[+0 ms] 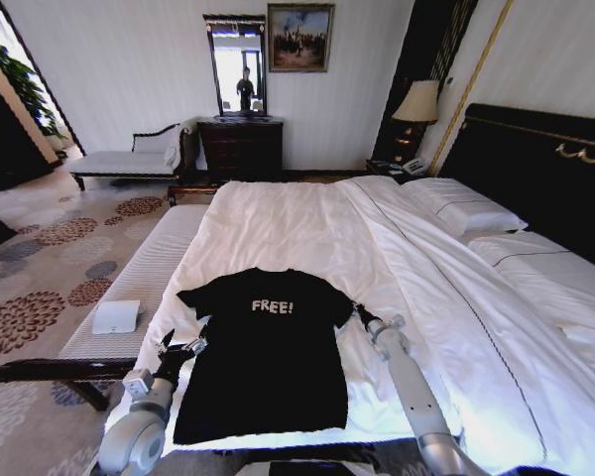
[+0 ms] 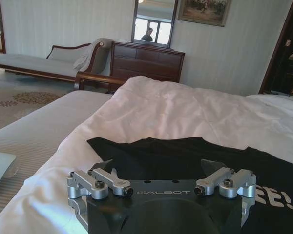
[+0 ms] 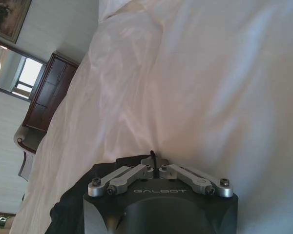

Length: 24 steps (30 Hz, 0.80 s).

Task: Fold the clothes on the bed.

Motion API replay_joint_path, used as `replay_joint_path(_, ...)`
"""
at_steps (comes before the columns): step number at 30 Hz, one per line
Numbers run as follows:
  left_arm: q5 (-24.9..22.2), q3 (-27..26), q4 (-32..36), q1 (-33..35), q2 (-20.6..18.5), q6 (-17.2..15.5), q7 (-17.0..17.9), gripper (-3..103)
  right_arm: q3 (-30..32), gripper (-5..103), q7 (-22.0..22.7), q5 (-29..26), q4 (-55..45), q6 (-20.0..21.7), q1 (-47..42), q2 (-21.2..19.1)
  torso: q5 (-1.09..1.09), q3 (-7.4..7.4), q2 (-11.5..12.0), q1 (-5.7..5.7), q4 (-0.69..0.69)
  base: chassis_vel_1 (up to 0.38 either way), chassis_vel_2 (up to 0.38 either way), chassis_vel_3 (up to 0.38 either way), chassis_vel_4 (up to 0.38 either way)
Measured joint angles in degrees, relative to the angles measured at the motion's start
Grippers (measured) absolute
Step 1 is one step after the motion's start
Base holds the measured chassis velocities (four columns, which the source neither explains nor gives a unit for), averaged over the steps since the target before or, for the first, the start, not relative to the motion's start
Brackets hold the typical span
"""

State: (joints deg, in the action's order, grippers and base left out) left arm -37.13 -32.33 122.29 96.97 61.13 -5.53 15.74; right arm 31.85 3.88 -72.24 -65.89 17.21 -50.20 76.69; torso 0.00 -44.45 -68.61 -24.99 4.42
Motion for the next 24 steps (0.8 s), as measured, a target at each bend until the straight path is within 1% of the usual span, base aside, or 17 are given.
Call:
replay_joint_path(4, -0.14, -0.18, 0.0, 0.24, 0.06, -0.01, 0.02, 100, -0.4, 0, 0.08, 1.37, -2.06, 0.0, -0.58, -0.05, -0.01, 0.0, 0.0, 0.0, 0.0, 0.0, 0.0, 0.0, 0.0)
replay_joint_path(5, -0.05, -0.21, 0.02, 0.3, 0.06, -0.01, 0.03, 100, -0.76, 0, 0.06, 3.17, -3.17, 0.0, -0.87, -0.09, 0.0, 0.0, 0.0, 0.0, 0.0, 0.0, 0.0, 0.0, 0.0)
replay_joint_path(6, -0.05, -0.21, 0.02, 0.3, 0.06, -0.01, 0.03, 100, -0.76, 0, 0.06, 3.17, -3.17, 0.0, -0.87, -0.09, 0.0, 0.0, 0.0, 0.0, 0.0, 0.0, 0.0, 0.0, 0.0)
replay_joint_path(8, 0.05, -0.34, 0.11, 0.36, 0.08, -0.01, 0.02, 100, -1.28, 0, 0.06, 5.75, -4.62, 0.0, -1.05, -0.19, -0.01, 0.0, 0.0, 0.0, 0.0, 0.0, 0.0, 0.0, 0.0)
replay_joint_path(10, 0.06, -0.75, 0.5, 0.85, 0.14, 0.0, 0.04, 100, -2.24, 0, 0.28, 8.49, -7.61, 0.01, -1.48, -0.38, -0.01, 0.0, 0.0, 0.0, 0.0, 0.0, 0.0, 0.0, 0.0)
replay_joint_path(12, 0.1, -0.89, 0.61, 1.06, 0.18, 0.02, 0.04, 100, -2.57, 0, 0.38, 9.23, -8.68, 0.02, -1.68, -0.4, -0.01, 0.0, 0.0, 0.0, 0.0, 0.0, 0.0, 0.0, 0.0)
replay_joint_path(15, 0.51, -1.36, 0.75, 1.84, 0.51, 0.26, -0.02, 100, -4.8, 0, 0.51, 12.18, -13.34, 0.02, -2.83, -0.29, -0.02, 0.0, 0.0, 0.0, 0.0, 0.0, 0.0, 0.0, 0.0)
replay_joint_path(19, 0.62, -1.4, 1.2, 2.18, 0.8, 0.32, -0.06, 100, -7.47, 0, 0.46, 14.73, -15.77, -0.39, -3.48, 0.0, -0.01, 0.01, 0.0, 0.0, 0.0, 0.0, 0.0, 0.0, 0.0)
replay_joint_path(20, 0.74, -1.4, 1.3, 2.25, 0.89, 0.33, -0.07, 100, -8.64, 0, 0.24, 16.05, -16.36, -0.69, -3.63, 0.12, -0.01, 0.0, 0.0, 0.0, -0.01, 0.0, 0.0, 0.0, 0.0)
replay_joint_path(22, 1.3, -1.47, 1.29, 2.31, 1.03, 0.46, -0.19, 100, -11.53, 0, -0.91, 22.22, -16.76, -2.21, -3.7, 0.61, -0.01, 0.01, 0.0, 0.0, 0.0, 0.0, 0.0, 0.0, 0.0)
replay_joint_path(23, 1.3, -1.47, 1.29, 2.31, 1.03, 0.46, -0.19, 100, -11.53, 0, -0.91, 22.22, -16.76, -2.21, -3.7, 0.61, -0.01, 0.01, 0.0, 0.0, 0.0, 0.0, 0.0, 0.0, 0.0)
replay_joint_path(24, 1.36, -1.53, 1.25, 2.36, 1.08, 0.48, -0.2, 100, -12.29, 0, -1.15, 24.4, -16.55, -2.76, -3.55, 0.85, -0.01, 0.01, 0.0, 0.0, 0.0, 0.0, 0.0, 0.0, 0.0)
